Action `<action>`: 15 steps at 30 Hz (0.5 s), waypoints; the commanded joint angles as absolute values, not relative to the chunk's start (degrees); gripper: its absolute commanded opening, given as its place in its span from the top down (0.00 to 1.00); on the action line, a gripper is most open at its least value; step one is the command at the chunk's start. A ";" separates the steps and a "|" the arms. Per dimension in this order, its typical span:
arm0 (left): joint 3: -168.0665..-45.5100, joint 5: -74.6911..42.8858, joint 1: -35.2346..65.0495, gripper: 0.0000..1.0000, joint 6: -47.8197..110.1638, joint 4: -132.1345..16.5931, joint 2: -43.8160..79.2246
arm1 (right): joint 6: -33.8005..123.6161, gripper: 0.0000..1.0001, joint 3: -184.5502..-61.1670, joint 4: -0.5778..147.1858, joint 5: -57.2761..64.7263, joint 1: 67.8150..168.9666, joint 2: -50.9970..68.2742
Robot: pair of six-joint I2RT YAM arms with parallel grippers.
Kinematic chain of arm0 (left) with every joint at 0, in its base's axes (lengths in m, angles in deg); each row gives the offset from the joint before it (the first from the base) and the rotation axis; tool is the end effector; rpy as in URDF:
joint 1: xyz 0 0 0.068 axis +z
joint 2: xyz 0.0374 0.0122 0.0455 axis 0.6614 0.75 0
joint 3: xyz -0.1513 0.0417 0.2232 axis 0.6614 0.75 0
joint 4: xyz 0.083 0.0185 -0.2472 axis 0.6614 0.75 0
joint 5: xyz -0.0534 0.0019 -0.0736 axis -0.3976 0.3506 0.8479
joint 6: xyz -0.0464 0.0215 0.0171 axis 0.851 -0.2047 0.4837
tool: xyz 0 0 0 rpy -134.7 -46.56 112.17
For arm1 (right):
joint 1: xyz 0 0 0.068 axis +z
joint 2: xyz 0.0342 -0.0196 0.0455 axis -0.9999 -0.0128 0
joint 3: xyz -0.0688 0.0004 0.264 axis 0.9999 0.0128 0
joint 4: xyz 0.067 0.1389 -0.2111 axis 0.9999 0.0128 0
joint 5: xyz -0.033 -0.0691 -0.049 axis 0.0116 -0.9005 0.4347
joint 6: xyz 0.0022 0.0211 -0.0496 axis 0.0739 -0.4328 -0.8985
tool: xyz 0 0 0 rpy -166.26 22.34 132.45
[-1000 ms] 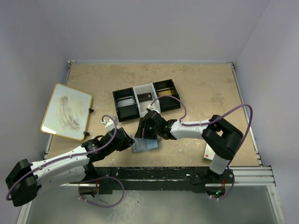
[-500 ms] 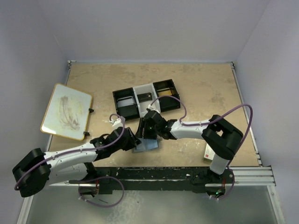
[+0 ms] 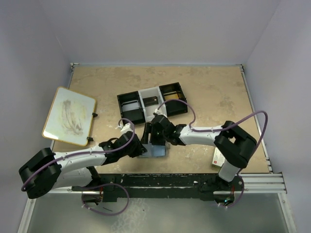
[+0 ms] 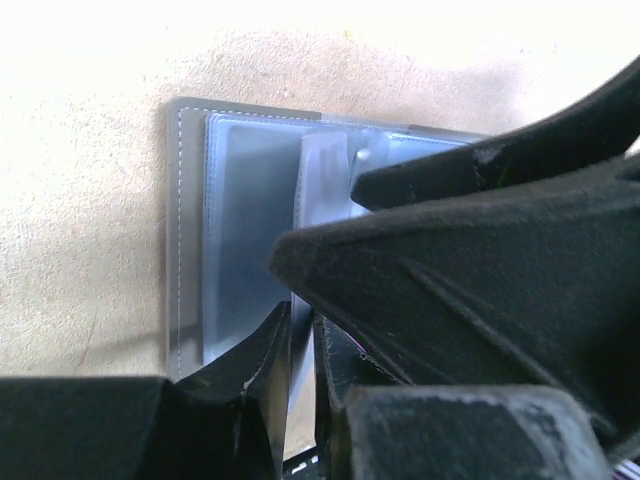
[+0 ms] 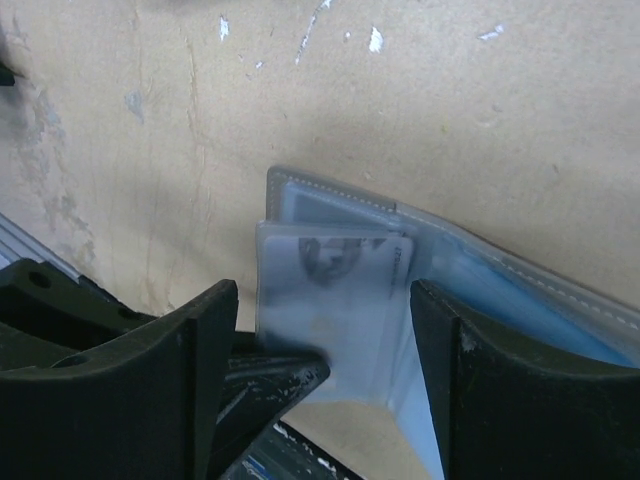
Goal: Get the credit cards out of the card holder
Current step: Adjust the card holder at the center of the board.
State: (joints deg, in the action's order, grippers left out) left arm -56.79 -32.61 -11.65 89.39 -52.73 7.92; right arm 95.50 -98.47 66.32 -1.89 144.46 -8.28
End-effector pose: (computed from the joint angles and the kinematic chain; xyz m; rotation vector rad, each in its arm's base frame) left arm 0.1277 -0.1611 0.1500 -0.4436 2.4999 -0.8021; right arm 0.1997 0.2896 0.1667 0.0279 2.5105 0.9907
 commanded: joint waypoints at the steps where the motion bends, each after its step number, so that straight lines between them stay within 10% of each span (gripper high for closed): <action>1: -59.87 -33.39 -11.85 0.87 87.86 -52.42 7.11 | 94.32 0.26 -98.94 73.37 -5.38 144.81 -2.25; 15: -64.24 -26.92 -11.85 0.66 84.55 -55.57 12.09 | 105.28 0.26 -89.34 80.92 -21.64 143.93 12.99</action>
